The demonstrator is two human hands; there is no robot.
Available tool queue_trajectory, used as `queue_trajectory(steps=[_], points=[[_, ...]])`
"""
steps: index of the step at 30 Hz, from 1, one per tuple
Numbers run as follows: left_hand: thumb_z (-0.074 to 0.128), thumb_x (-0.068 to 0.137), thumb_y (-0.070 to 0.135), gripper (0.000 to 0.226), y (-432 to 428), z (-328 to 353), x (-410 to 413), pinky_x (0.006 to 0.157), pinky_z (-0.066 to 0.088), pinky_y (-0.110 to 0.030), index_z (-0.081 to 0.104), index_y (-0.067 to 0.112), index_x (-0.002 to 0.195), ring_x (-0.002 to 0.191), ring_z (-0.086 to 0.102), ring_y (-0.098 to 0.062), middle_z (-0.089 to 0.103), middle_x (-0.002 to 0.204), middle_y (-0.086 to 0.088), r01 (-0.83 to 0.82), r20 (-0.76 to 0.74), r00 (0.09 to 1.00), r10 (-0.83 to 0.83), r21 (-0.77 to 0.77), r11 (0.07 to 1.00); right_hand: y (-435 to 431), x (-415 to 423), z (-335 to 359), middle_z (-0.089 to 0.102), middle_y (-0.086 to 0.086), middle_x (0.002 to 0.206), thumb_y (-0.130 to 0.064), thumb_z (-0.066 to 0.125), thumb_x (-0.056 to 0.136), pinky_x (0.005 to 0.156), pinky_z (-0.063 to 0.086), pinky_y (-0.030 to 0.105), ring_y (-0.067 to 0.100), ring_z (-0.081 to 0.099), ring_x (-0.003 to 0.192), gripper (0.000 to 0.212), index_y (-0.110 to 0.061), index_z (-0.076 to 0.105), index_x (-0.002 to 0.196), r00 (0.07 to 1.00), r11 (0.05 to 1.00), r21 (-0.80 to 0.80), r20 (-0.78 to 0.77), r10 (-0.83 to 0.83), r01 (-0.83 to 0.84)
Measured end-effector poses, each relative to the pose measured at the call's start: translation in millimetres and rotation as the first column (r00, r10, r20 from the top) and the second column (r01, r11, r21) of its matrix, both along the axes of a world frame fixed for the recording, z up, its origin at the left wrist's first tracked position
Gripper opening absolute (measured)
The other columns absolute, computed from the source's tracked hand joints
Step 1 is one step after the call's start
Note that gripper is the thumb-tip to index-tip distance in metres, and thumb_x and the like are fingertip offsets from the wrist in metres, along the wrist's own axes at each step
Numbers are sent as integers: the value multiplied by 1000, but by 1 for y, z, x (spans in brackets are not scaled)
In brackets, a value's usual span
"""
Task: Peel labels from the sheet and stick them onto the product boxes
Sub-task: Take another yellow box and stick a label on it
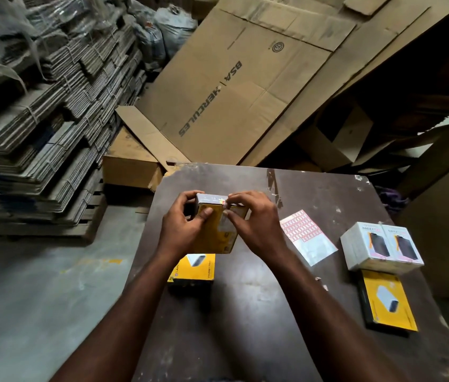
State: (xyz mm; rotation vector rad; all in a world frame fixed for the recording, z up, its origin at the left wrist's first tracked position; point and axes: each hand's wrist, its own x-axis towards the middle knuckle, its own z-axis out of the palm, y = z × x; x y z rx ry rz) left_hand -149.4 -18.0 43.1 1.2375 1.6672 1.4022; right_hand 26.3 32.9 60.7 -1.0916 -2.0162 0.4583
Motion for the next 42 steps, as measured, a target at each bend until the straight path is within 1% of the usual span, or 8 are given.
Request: queue_trajectory(steps=[4,18,23,26,30,34,39,42], points=[[72,89,24,35,-1,3,-1,80,53,-26,59,24,122,106,60,-3,64,113,7,-5,-20,1000,5,-5,1000,7,-5,0,73,-9,97,-25,79,81,81,53,35,13,63,97,11,-21,77,92,984,986,-169,-179,-21,-10],[68,92,31,37,-3,11,6,80,57,-29,59,28,127,104,64,-6,65,111,11,11,145,989,1,-81,997,0,-1,-1,74,0,98,-20,73,89,77,60,33,14,70,93,14,-10,75,99,909,944,-280,-415,44,-173],[66,94,28,34,-6,18,11,70,59,-28,57,38,124,90,68,-12,66,105,4,30,71,997,-27,-44,999,1,7,2,75,1,103,-17,72,89,80,59,30,14,70,99,12,-12,75,100,868,887,-366,-491,74,-282],[63,96,22,17,-5,22,13,63,57,-24,64,30,111,91,67,-14,66,103,7,46,37,998,-45,-29,999,3,8,4,75,2,104,-16,71,89,80,58,28,15,70,100,12,-14,74,101,854,868,-372,-509,107,-330],[62,96,20,12,-2,20,12,63,56,-29,64,29,104,89,67,-14,67,100,7,20,44,999,-19,-24,1000,4,6,8,74,6,106,-12,68,90,84,58,32,20,69,103,10,-13,72,100,821,835,-381,-555,137,-397],[64,95,22,11,-3,12,6,70,61,-39,65,31,101,91,65,-8,66,101,11,-84,53,995,86,-51,995,7,8,17,73,12,111,-8,62,94,92,57,37,27,69,108,7,-8,66,99,701,784,-404,-711,54,-471],[66,94,20,11,-5,13,7,73,60,-39,65,28,102,92,64,-4,65,98,14,-139,77,987,140,-18,990,9,2,15,60,-2,136,-20,66,94,104,47,34,7,57,123,9,-14,72,97,849,810,-476,-526,51,-344],[66,94,20,11,-6,16,12,73,59,-33,65,27,103,90,63,1,67,100,12,-107,50,993,107,9,994,10,-6,9,53,-8,144,-34,68,91,105,44,35,7,48,132,12,-24,73,95,894,841,-450,-439,86,-302]])
